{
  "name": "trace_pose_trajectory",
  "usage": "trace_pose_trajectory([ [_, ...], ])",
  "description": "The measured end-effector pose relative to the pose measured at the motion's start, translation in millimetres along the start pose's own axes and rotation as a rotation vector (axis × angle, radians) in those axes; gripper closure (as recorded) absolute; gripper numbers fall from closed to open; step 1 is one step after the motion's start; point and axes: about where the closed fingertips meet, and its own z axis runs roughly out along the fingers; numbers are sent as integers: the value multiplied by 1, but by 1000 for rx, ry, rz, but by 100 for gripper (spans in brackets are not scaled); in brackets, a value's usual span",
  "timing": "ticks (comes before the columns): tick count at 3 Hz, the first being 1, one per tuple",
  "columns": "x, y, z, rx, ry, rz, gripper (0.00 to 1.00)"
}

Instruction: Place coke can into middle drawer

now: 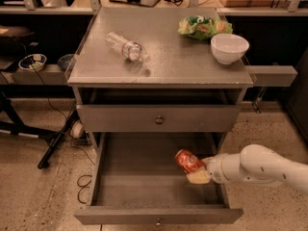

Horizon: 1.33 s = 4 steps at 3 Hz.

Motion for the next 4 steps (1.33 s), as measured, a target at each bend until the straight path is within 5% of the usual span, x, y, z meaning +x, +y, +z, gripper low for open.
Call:
trace_pose_trajectory([
  [2, 22, 1, 33, 15, 65, 21, 100],
  [4, 9, 15, 85, -17, 98, -9, 100],
])
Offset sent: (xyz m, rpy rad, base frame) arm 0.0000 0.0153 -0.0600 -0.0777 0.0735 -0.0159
